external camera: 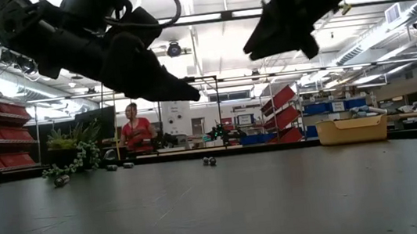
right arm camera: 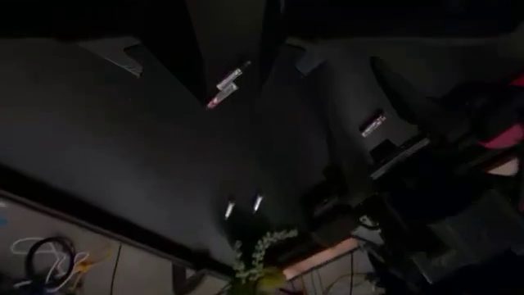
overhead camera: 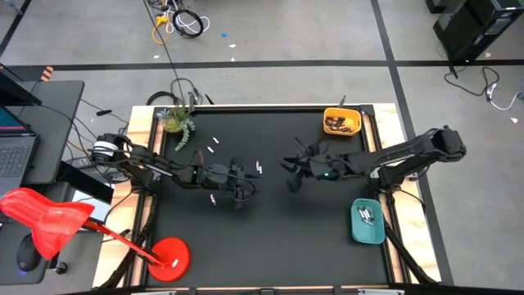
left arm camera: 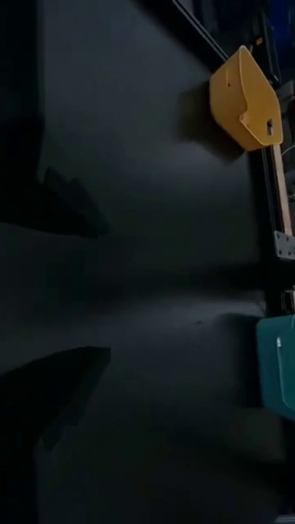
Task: Sort batteries
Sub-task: Put the silver battery into the green bin
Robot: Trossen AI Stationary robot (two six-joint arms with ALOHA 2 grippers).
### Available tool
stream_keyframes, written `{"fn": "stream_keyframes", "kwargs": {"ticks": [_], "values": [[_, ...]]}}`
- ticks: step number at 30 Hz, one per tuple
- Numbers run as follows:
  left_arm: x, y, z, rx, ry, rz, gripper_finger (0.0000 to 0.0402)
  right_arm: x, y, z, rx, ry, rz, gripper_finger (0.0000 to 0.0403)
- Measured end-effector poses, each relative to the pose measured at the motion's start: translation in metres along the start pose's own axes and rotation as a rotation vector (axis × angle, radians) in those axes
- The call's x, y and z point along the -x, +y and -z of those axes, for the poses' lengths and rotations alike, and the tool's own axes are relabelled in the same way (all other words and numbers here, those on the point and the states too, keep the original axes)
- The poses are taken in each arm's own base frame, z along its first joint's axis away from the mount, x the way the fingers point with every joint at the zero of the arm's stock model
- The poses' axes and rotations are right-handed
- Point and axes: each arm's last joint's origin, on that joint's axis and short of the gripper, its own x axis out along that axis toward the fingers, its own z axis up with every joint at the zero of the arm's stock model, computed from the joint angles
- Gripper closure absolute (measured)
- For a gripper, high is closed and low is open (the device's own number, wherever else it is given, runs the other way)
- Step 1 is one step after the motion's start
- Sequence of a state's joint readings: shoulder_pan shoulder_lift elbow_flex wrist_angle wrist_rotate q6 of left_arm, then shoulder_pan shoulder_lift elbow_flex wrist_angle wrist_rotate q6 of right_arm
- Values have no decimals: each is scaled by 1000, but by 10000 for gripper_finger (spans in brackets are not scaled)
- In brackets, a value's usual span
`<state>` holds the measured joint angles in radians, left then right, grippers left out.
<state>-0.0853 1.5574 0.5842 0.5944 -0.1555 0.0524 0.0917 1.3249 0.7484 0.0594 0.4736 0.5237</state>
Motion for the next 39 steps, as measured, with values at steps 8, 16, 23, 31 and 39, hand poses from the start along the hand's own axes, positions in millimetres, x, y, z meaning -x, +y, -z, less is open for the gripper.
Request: {"fn": "stream_keyframes", "kwargs": {"ticks": [8,16,23,31,39], "values": [[6,0,17,-15,94,-4,195,-46,16,1,128,45,40,283],[43,8,41,55,32,-115,204,-83,35,21,253,35,52,282],[58,15,47,76,-17,-187,204,-124,27,56,288,46,42,235],[58,15,51,85,2,-188,204,-144,20,79,221,-2,166,159],[58,15,51,84,0,-188,204,-159,10,104,217,23,218,169]]}}
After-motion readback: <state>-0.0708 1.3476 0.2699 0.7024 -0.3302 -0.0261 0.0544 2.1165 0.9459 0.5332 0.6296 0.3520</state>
